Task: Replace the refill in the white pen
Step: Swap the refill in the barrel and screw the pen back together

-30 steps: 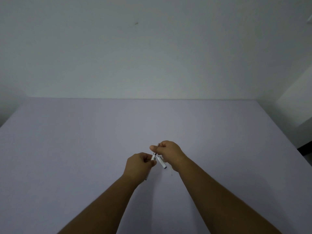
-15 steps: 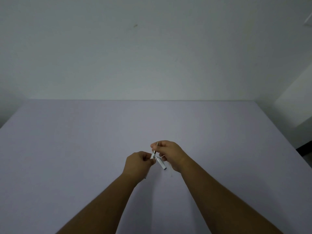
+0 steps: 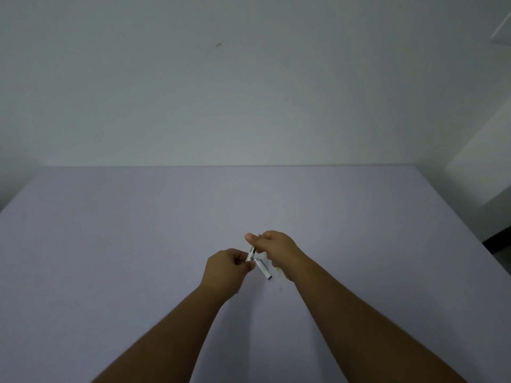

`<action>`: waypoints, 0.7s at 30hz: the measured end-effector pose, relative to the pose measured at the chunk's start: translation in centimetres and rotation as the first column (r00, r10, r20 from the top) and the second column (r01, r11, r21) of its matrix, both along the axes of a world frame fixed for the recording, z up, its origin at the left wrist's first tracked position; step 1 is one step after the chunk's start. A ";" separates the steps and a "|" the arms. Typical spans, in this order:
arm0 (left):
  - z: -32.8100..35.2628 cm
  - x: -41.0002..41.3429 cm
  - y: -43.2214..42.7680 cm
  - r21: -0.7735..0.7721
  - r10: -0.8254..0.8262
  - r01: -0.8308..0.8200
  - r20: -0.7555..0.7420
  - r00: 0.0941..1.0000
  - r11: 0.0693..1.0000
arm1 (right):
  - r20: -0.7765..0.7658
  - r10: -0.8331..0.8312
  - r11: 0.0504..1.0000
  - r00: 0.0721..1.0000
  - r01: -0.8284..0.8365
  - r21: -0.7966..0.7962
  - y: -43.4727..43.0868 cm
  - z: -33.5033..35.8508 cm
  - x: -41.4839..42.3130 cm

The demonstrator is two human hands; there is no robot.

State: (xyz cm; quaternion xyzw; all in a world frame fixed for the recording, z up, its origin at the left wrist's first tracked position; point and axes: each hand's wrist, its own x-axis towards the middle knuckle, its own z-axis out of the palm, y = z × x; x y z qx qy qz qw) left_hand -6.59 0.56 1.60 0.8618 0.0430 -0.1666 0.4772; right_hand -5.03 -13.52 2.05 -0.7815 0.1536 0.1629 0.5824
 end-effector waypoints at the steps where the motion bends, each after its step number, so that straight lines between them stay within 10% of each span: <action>1: 0.0 0.1 0.0 0.003 0.004 -0.004 -0.004 1.000 1.000 | -0.004 0.006 0.998 1.000 -0.006 0.056 -0.1 0.1 0.0; 16: -0.1 0.0 -0.2 -0.022 0.000 0.000 -0.004 1.000 1.000 | -0.013 0.014 0.997 1.000 -0.015 -0.076 0.0 0.0 0.1; 21: -0.1 0.2 -0.3 -0.027 0.011 -0.011 -0.008 1.000 1.000 | -0.010 0.001 0.991 1.000 0.000 0.135 -0.4 -0.1 0.2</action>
